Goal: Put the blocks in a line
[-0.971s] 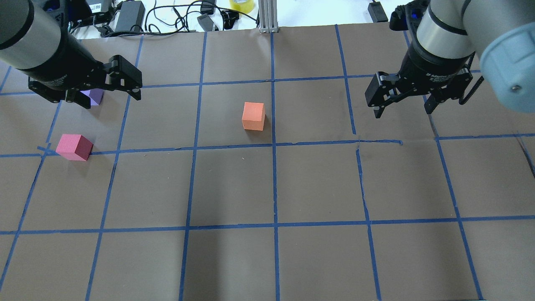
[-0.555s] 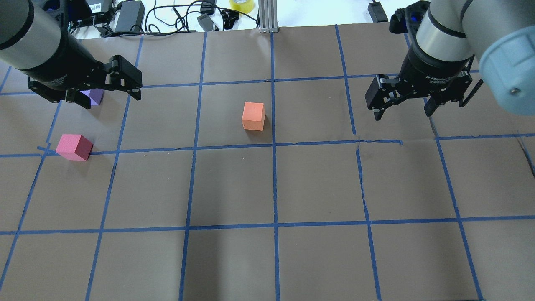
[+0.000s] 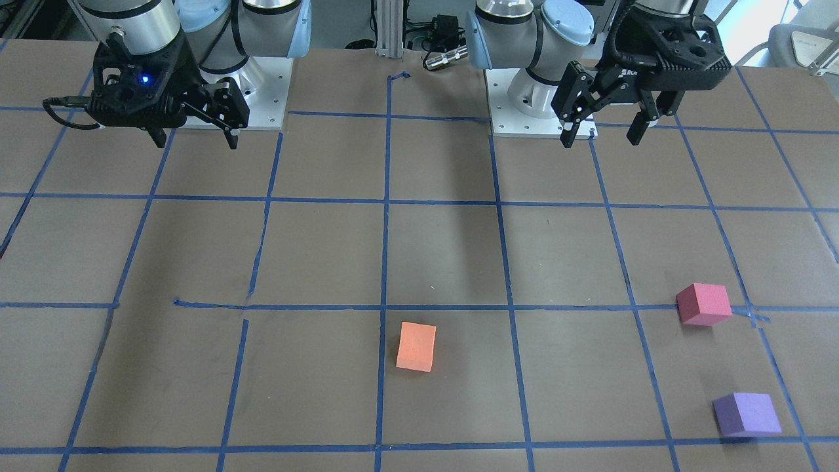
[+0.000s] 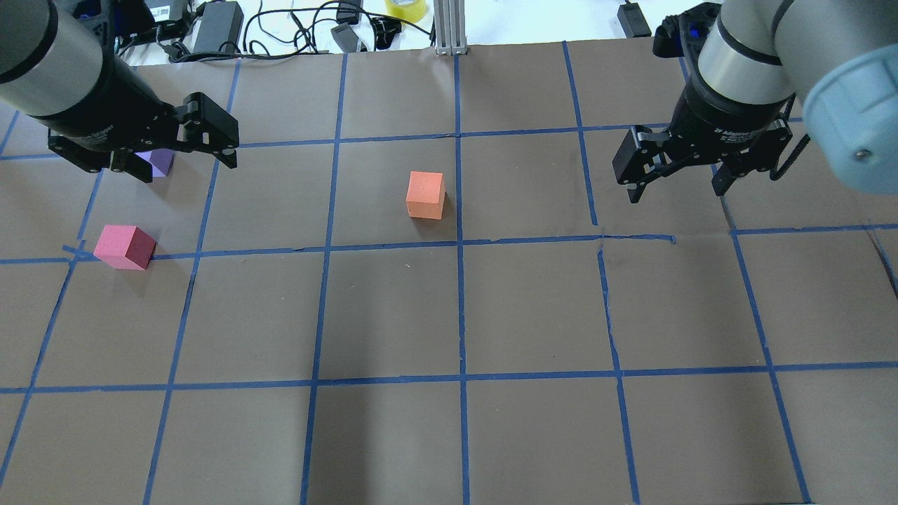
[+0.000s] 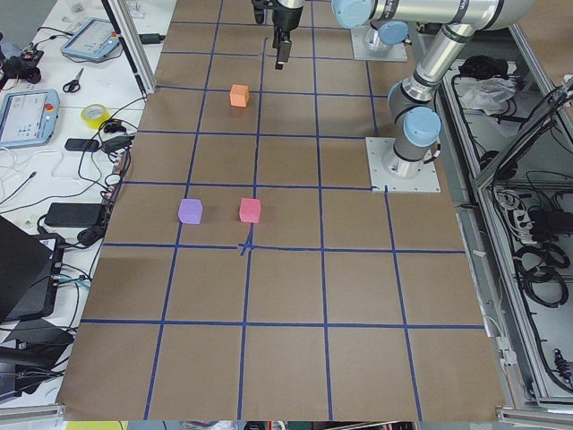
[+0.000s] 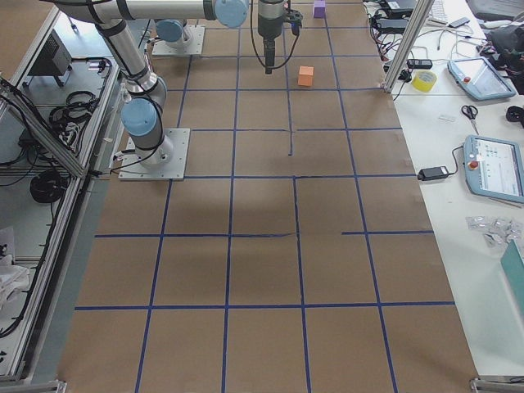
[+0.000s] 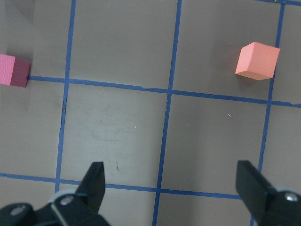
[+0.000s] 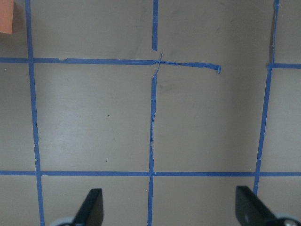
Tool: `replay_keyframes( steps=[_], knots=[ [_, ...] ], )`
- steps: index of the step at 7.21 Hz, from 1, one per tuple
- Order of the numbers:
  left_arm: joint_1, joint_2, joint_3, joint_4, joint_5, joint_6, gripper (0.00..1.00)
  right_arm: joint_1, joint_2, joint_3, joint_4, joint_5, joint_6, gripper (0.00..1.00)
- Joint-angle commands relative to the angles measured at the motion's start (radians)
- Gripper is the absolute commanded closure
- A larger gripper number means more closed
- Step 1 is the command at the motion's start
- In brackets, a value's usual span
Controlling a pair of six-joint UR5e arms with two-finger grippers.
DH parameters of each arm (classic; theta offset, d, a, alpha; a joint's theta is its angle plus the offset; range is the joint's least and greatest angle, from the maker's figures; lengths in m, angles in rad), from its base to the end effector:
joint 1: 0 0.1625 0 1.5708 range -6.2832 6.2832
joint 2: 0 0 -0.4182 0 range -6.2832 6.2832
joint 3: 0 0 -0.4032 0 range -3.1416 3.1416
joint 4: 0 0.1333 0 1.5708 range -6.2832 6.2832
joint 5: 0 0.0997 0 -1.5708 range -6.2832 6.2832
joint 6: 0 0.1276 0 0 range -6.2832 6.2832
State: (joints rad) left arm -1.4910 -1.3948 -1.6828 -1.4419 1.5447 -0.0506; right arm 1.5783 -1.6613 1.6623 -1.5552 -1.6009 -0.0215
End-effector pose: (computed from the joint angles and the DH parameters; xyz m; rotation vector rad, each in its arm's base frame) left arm -0.1002 -0.4609 0.4939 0.1983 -3.0975 0.3008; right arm 0.1329 -0.4620 0.4494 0.0455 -3.1112 -0.0262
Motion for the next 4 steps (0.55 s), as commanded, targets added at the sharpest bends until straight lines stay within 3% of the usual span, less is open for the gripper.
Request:
replay_keyframes(
  steps=[1,4],
  knots=[
    [0.000,-0.001,0.000,0.000,0.000,0.000,0.00,0.000,0.000,0.001,0.000,-0.001,0.000,0.00],
    [0.000,-0.003,0.000,0.000,0.000,0.000,0.00,0.000,0.002,0.001,0.000,-0.045,0.000,0.00]
  ],
)
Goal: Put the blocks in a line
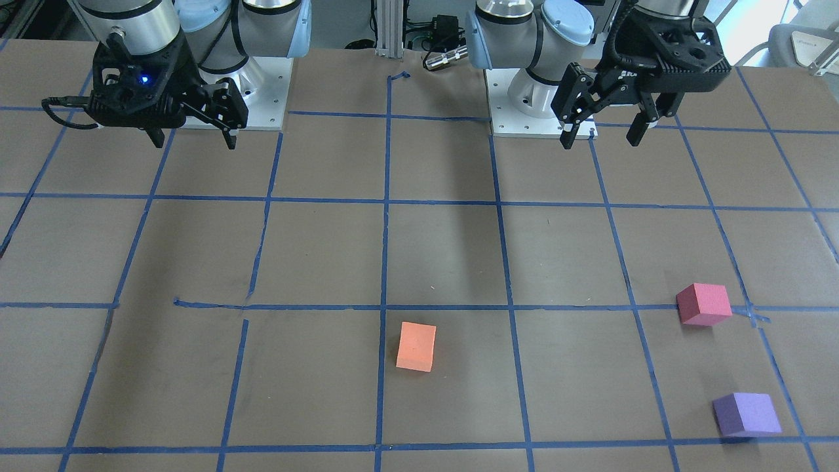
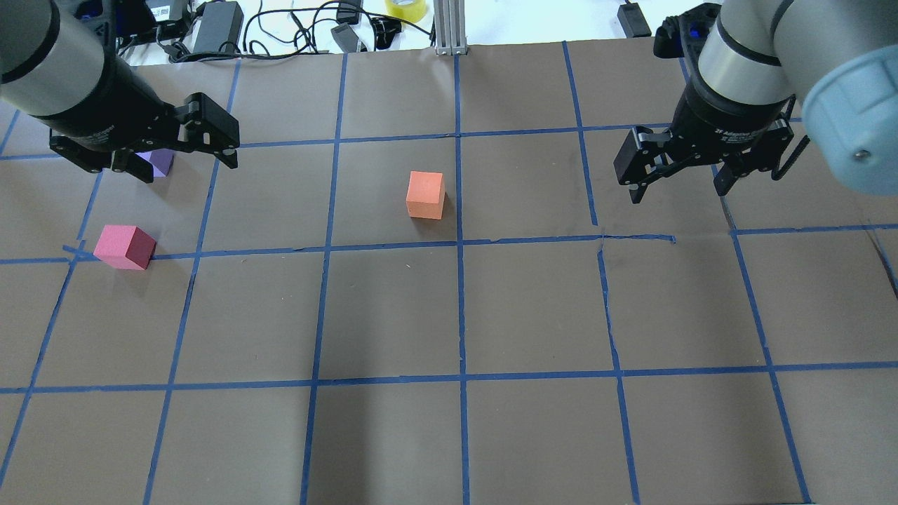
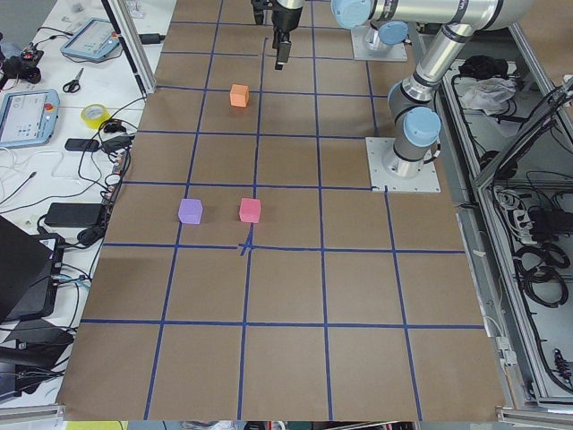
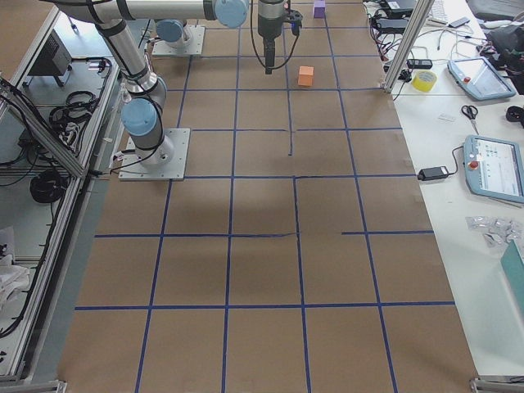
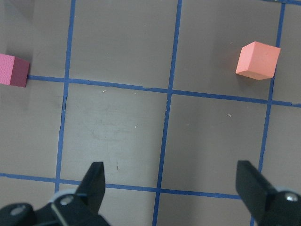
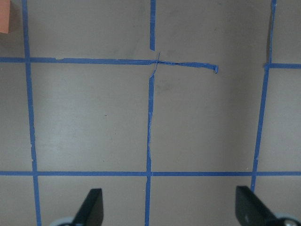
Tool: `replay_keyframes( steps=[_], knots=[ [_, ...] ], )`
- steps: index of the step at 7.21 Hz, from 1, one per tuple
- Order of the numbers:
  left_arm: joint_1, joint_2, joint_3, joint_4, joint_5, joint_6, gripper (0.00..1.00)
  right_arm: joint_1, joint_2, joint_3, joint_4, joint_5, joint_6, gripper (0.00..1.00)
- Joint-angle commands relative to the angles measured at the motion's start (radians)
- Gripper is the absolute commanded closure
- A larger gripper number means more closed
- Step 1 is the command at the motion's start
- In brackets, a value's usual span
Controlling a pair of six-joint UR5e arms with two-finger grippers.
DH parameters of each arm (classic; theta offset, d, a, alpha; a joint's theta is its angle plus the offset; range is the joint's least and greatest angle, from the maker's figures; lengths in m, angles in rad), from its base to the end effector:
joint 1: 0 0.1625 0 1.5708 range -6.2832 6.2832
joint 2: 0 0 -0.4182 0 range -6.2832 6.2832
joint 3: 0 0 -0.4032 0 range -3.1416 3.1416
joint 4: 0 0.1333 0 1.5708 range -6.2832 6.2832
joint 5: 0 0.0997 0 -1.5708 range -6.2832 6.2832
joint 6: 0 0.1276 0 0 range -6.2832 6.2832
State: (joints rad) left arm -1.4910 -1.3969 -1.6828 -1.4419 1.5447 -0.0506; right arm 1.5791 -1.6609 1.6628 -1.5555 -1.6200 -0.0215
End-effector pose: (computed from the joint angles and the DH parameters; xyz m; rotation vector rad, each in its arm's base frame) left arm -0.1002 -0.4616 0.4930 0.1984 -3.0978 0.2976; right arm 0.1309 -0.4620 0.4491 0.0467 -3.0920 -0.0271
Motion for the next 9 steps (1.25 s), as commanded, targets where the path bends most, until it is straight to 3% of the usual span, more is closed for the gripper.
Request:
replay_keyframes(
  steps=[1,6,7,9],
  knots=[
    [-0.002,-0.001,0.000,0.000,0.000,0.000,0.00,0.001,0.001,0.000,0.000,-0.037,-0.001,0.00],
    [0.005,-0.069,0.018,0.077,-0.030,-0.002,0.00,0.001,0.000,0.000,0.000,-0.034,-0.002,0.00],
    [-0.005,-0.121,0.028,0.098,-0.034,-0.018,0.00,0.001,0.000,0.000,0.000,-0.028,-0.002,0.00],
    [-0.020,-0.319,0.115,0.284,-0.081,-0.018,0.00,0.002,0.000,0.000,0.000,-0.020,-0.008,0.00]
  ],
)
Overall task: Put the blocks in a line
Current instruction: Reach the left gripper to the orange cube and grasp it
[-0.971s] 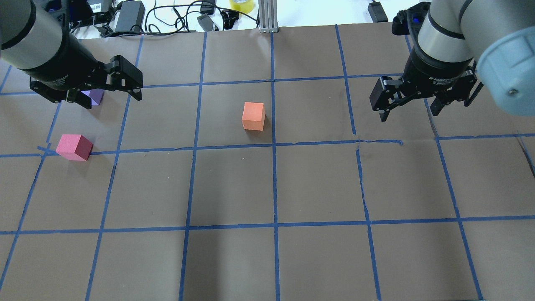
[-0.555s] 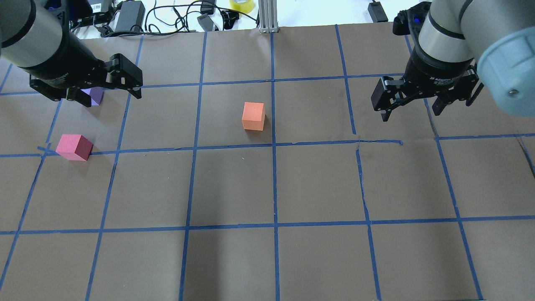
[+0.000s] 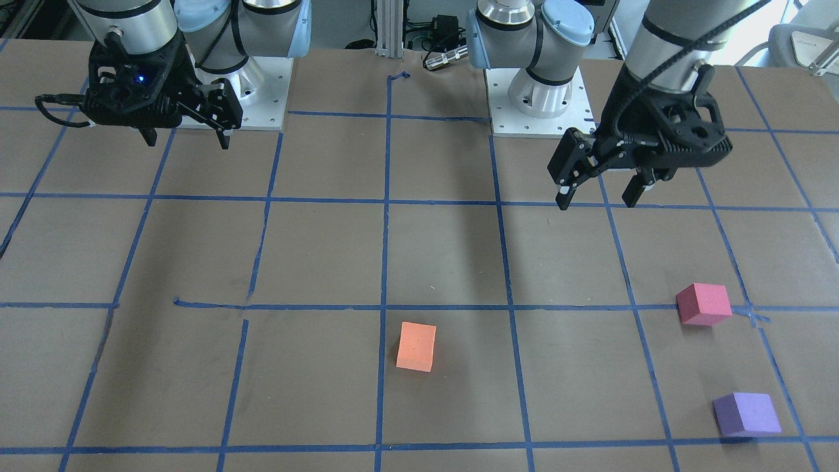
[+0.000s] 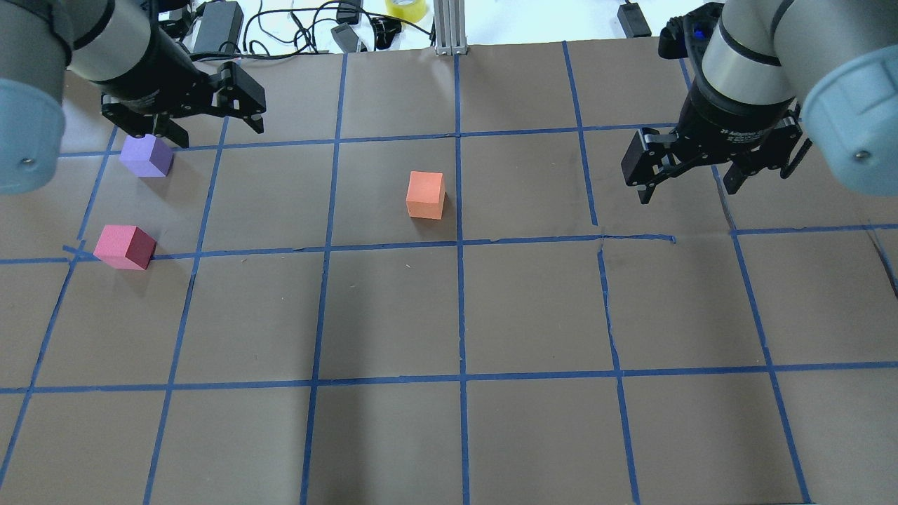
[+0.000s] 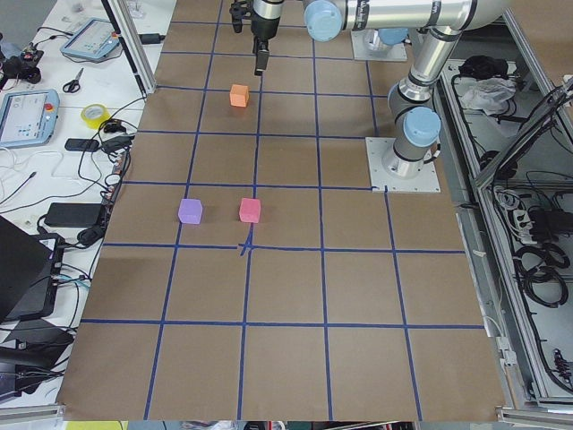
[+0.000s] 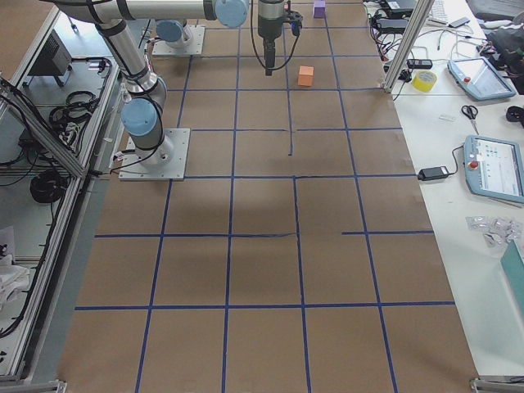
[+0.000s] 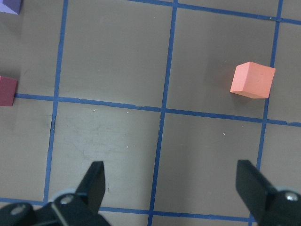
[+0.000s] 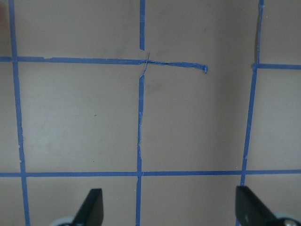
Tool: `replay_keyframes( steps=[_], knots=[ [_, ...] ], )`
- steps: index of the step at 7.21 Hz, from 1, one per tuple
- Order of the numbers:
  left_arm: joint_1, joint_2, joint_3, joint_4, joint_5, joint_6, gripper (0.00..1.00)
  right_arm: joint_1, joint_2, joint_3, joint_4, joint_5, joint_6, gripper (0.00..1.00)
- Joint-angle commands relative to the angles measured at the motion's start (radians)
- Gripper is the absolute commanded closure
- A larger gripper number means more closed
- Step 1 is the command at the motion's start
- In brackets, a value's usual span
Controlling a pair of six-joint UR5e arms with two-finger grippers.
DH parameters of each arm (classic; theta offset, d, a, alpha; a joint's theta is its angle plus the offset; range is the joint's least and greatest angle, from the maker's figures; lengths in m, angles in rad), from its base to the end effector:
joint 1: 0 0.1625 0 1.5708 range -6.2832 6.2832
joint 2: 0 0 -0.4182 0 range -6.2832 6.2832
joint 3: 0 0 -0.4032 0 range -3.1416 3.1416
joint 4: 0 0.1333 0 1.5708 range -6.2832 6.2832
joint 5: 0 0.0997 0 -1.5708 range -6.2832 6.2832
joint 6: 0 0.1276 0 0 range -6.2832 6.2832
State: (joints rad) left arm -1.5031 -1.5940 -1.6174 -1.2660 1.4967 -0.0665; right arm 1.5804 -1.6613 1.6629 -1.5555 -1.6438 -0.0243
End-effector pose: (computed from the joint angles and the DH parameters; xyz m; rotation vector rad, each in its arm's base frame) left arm -0.1060 -0.5469 0.4519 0.1910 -3.0410 0.3597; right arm 0.1284 -0.4617 0.4494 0.0530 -3.0681 -0.0268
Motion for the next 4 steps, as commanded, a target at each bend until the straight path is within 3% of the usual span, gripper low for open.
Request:
replay_keyframes(
  steps=[1,2,4],
  knots=[
    [-0.066,-0.217,0.071,0.146,-0.045,-0.050,0.00,0.000,0.000,0.000,0.000,0.005,-0.009,0.00],
    [-0.125,-0.309,0.094,0.242,-0.018,-0.058,0.00,0.000,-0.002,0.005,0.000,0.007,-0.011,0.00],
    [-0.186,-0.448,0.204,0.267,-0.018,-0.125,0.00,-0.002,-0.002,0.008,0.000,0.004,-0.012,0.00]
  ],
)
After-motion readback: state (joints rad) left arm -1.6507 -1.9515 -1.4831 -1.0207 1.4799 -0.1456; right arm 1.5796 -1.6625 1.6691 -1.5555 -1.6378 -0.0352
